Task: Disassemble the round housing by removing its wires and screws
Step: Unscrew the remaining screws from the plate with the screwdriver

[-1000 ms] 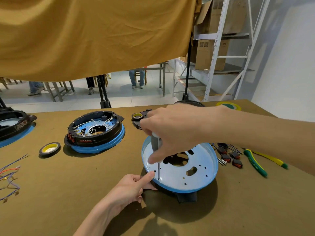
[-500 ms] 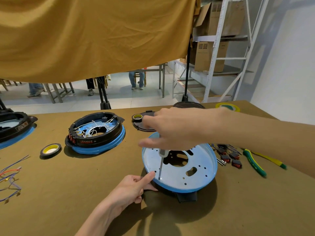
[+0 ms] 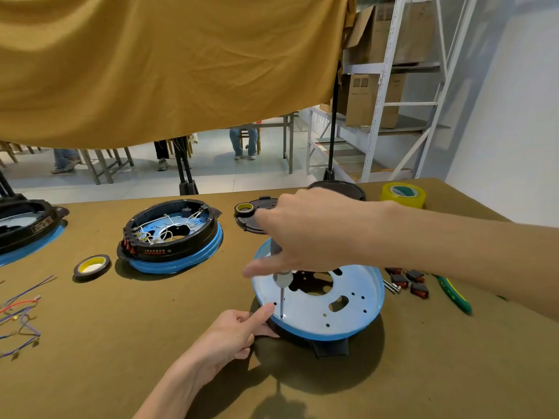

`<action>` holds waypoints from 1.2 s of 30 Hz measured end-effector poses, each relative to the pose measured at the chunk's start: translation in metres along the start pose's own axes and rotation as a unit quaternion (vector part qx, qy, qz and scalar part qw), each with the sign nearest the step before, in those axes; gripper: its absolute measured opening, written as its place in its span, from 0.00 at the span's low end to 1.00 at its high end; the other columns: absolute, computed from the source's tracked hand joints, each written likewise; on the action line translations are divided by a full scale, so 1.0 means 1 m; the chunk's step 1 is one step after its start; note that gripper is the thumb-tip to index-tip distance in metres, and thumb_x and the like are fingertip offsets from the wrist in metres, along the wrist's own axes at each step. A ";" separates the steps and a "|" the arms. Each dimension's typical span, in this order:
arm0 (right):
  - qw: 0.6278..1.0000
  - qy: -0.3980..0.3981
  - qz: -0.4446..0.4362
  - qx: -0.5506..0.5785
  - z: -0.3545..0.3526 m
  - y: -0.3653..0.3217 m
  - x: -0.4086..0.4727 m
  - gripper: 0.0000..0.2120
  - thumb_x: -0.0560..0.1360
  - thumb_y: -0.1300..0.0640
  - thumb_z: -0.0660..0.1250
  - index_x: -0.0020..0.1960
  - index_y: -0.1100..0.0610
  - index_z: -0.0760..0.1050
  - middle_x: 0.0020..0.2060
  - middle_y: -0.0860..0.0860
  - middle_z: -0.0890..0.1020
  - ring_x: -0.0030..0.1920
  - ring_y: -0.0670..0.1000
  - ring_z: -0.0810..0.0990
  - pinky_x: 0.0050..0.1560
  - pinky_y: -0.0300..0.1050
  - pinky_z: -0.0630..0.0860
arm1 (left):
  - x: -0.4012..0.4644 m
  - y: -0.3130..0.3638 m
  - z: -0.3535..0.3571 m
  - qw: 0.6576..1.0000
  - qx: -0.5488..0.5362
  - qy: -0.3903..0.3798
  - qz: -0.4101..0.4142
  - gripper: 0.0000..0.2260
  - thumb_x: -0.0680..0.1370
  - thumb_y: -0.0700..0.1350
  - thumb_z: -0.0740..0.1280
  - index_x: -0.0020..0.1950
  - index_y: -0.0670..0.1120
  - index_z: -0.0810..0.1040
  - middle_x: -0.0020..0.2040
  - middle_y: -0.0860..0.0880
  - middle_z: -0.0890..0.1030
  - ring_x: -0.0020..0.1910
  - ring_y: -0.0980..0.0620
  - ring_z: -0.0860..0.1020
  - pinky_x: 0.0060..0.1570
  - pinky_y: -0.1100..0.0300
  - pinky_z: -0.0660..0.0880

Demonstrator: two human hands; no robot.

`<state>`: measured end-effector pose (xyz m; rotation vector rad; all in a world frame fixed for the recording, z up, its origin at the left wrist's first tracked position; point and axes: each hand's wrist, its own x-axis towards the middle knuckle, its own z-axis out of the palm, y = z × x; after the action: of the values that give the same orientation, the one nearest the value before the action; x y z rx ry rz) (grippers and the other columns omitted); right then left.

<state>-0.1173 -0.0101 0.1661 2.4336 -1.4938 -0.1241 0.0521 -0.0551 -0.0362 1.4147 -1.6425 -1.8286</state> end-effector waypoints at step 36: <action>0.990 -0.032 -0.073 0.120 -0.006 -0.007 -0.009 0.18 0.78 0.40 0.67 0.61 0.51 0.70 0.44 0.45 0.77 0.41 0.48 0.77 0.34 0.37 0.73 | -0.003 0.010 0.000 0.998 -0.034 -0.033 -0.038 0.35 0.66 0.69 0.71 0.64 0.46 0.77 0.51 0.46 0.89 0.25 0.56 0.61 0.27 0.67 0.64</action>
<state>-0.1139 0.0017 0.1695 2.7539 -1.4286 -0.0541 0.0503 -0.0556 -0.0258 1.4195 -1.5616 -1.9735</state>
